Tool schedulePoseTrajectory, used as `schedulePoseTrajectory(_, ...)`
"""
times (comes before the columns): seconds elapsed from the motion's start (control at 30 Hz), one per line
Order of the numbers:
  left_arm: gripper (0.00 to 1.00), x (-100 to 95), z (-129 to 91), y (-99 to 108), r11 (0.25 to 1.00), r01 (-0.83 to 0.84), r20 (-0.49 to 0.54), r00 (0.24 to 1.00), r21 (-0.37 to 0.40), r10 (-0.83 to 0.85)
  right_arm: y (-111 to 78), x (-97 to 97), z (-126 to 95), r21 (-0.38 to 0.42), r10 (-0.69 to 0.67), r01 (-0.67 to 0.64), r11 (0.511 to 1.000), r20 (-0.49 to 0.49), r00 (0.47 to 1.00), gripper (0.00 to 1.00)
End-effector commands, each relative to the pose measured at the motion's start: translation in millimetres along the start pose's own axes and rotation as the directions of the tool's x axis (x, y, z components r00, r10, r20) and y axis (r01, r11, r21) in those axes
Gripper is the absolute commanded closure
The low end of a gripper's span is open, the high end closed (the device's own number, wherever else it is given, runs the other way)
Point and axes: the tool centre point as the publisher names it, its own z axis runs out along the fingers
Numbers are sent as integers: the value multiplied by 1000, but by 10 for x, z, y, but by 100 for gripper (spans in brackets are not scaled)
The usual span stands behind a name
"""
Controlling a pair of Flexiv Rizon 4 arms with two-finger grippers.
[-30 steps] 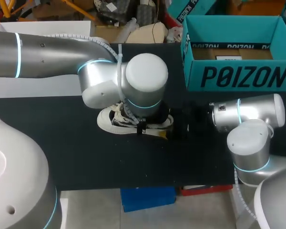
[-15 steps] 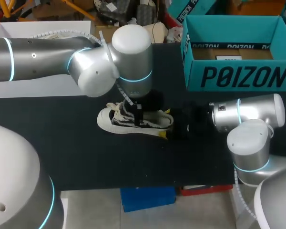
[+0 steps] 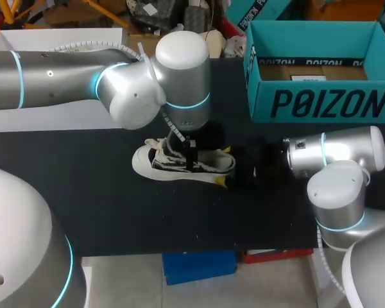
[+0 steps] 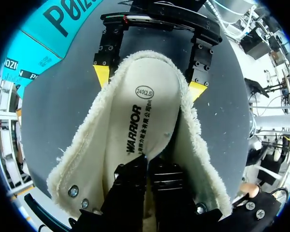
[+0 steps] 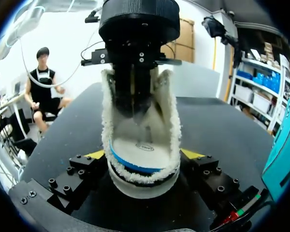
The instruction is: Take the shoe out of the shoebox, open the shoe tongue, remove and reinsert the insole, then place the shoe into the shoebox
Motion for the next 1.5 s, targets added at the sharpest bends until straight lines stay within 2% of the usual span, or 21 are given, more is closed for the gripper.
schedulePoseTrajectory(0.03, 100, -28, -99, 39, 1000, 10, 8, 1000, 16, -10, 4, 7, 40, 2, 1, -1, 1000, 0, 1000, 100)
schedulePoseTrajectory(0.47, 100, -67, -357, 84, 997, -2, 17, 1000, 72, 0, 4, 7, 40, 2, 1, -1, 1000, 0, 1000, 100)
schedulePoseTrajectory(0.7, 100, 10, -365, 109, 990, -52, 5, 999, 129, 52, 4, 7, 40, 2, 1, -1, 1000, 0, 1000, 100)
schedulePoseTrajectory(0.87, 100, 25, -277, 100, 989, -68, 0, 998, 132, 69, 4, 7, 40, 2, 1, -1, 1000, 0, 1000, 100)
schedulePoseTrajectory(0.97, 100, 26, -268, 77, 975, -104, 11, 995, 194, 104, 4, 7, 40, 2, 1, -1, 1000, 0, 1000, 100)
schedulePoseTrajectory(1.1, 100, 65, -292, 57, 961, -159, 28, 987, 225, 157, 4, 7, 40, 2, 1, -1, 1000, 0, 1000, 100)
schedulePoseTrajectory(1.17, 96, 85, -287, 61, 958, -173, 33, 985, 228, 170, 4, 7, 40, 2, 1, -1, 1000, 0, 1000, 100)
schedulePoseTrajectory(1.2, 91, 92, -282, 65, 958, -175, 34, 985, 228, 172, 4, 7, 40, 2, 1, -1, 1000, 0, 1000, 100)
schedulePoseTrajectory(1.3, 56, 110, -259, 73, 956, -182, 35, 983, 231, 179, 4, 7, 40, 2, 1, -1, 1000, 0, 1000, 100)
schedulePoseTrajectory(1.33, 38, 117, -250, 71, 956, -183, 36, 983, 231, 179, 4, 7, 40, 2, 1, -1, 1000, 0, 1000, 100)
schedulePoseTrajectory(1.37, 11, 124, -243, 70, 953, -190, 38, 982, 235, 186, 4, 7, 40, 2, 1, -1, 1000, 0, 1000, 100)
schedulePoseTrajectory(1.4, 0, 134, -238, 70, 952, -194, 40, 981, 236, 189, 4, 7, 40, 2, 1, -1, 1000, 0, 1000, 100)
schedulePoseTrajectory(1.5, 0, 168, -243, 69, 944, -216, 51, 976, 248, 210, 4, 7, 40, 2, 1, -1, 1000, 0, 1000, 100)
